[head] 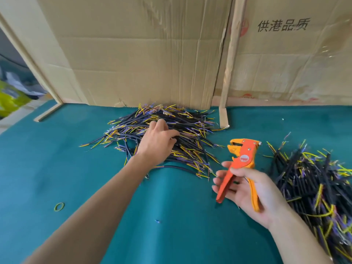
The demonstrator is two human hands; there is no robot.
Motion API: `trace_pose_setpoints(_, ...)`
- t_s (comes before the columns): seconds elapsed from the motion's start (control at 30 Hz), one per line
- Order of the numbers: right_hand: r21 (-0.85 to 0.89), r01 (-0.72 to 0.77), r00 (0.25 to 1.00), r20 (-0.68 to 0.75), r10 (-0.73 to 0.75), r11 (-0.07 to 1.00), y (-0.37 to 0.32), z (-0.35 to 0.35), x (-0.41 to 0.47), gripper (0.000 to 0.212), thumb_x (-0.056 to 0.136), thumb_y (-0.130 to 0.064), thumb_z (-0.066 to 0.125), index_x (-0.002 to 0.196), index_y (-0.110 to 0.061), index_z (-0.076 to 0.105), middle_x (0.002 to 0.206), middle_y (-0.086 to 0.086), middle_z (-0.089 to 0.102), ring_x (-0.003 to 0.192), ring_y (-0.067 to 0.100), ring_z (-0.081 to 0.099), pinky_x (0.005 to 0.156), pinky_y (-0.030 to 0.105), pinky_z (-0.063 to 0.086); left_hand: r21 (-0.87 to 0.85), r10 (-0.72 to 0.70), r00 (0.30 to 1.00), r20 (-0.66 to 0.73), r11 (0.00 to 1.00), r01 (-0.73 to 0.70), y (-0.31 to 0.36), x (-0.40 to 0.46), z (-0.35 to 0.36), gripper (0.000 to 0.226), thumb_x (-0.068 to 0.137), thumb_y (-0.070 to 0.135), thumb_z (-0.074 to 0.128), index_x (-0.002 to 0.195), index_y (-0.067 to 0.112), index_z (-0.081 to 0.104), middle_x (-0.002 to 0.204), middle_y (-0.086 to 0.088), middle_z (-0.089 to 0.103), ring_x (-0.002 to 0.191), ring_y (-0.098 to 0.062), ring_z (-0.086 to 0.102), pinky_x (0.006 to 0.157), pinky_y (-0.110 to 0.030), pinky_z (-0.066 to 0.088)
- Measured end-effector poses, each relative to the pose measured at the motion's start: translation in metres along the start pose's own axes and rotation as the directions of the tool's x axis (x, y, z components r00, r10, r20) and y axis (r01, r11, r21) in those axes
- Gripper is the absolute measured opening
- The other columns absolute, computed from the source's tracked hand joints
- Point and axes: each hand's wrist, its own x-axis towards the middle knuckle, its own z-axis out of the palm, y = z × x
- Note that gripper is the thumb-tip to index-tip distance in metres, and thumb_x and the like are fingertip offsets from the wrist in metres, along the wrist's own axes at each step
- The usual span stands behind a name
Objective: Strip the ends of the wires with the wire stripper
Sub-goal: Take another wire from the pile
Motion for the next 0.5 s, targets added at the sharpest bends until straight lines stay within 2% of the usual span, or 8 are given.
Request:
trace_pose_setpoints(0.1,0.002,-0.004,1.000,-0.002,0.004,1.000,0.000,-0.001,0.001,0.054,0.075,-0.007,0.066,0.126,0.005,0.059,0.096,0.030,0.066,0.086,0.046,0.070,0.074,0.052,0.061,0.072,0.080,0.997,-0.016,0.994,-0.079,0.000,0.012,-0.008,0.017,0.095,0.015,0.063,0.106,0.019,0.076,0.109,-0.011,0.054,0.103,-0.035,0.045,0.087,-0.048,0.047)
trace_pose_setpoints(0.2,0.002,-0.004,1.000,0.003,0.004,1.000,-0.001,-0.002,0.002,0.053,0.076,-0.007,0.067,0.126,0.006,0.059,0.098,0.031,0.067,0.088,0.047,0.070,0.076,0.053,0.060,0.154,0.143,0.981,-0.133,0.980,-0.122,-0.003,0.023,-0.028,0.015,0.092,0.011,0.064,0.097,0.016,0.077,0.102,-0.011,0.062,0.100,-0.037,0.048,0.083,-0.048,0.046)
trace_pose_setpoints(0.27,0.003,-0.006,1.000,0.001,0.006,1.000,-0.001,-0.002,0.003,0.053,0.075,-0.008,0.067,0.126,0.006,0.060,0.099,0.031,0.067,0.089,0.047,0.070,0.076,0.053,0.060,0.196,0.121,0.961,-0.249,0.978,-0.072,-0.004,0.031,-0.047,0.014,0.091,0.014,0.066,0.096,0.019,0.078,0.100,-0.009,0.068,0.101,-0.038,0.050,0.081,-0.047,0.043)
trace_pose_setpoints(0.33,0.010,-0.009,1.000,0.001,0.009,1.000,-0.002,-0.003,0.003,0.053,0.075,-0.008,0.068,0.126,0.006,0.060,0.099,0.031,0.067,0.089,0.047,0.070,0.076,0.053,0.060,0.157,-0.008,0.932,-0.363,0.985,0.070,-0.003,0.035,-0.068,0.011,0.091,0.022,0.068,0.096,0.025,0.078,0.096,-0.005,0.071,0.100,-0.037,0.053,0.082,-0.044,0.038)
trace_pose_setpoints(0.4,0.020,-0.010,1.000,0.004,0.010,1.000,-0.002,-0.002,0.003,0.052,0.076,-0.007,0.068,0.126,0.006,0.060,0.100,0.031,0.067,0.089,0.047,0.070,0.077,0.053,0.060,-0.015,-0.217,0.896,-0.386,0.973,0.229,0.003,0.033,-0.080,0.009,0.090,0.031,0.070,0.094,0.027,0.077,0.085,0.001,0.073,0.091,-0.032,0.058,0.079,-0.038,0.034)
trace_pose_setpoints(0.43,0.026,-0.011,1.000,0.005,0.011,1.000,-0.003,-0.003,0.003,0.052,0.076,-0.007,0.068,0.126,0.007,0.060,0.100,0.031,0.067,0.089,0.047,0.070,0.077,0.054,0.060,-0.177,-0.317,0.886,-0.338,0.946,0.271,0.010,0.028,-0.081,0.008,0.088,0.032,0.072,0.091,0.027,0.076,0.075,0.004,0.070,0.080,-0.028,0.061,0.074,-0.034,0.036)
trace_pose_setpoints(0.5,0.041,-0.017,1.000,0.008,0.016,0.999,-0.003,-0.002,0.002,0.052,0.075,-0.007,0.068,0.125,0.007,0.060,0.100,0.031,0.068,0.087,0.047,0.070,0.076,0.053,0.060,-0.558,-0.423,0.893,-0.155,0.783,0.274,0.034,0.012,-0.072,0.005,0.086,0.027,0.077,0.084,0.022,0.075,0.059,0.008,0.062,0.056,-0.013,0.058,0.060,-0.025,0.038)
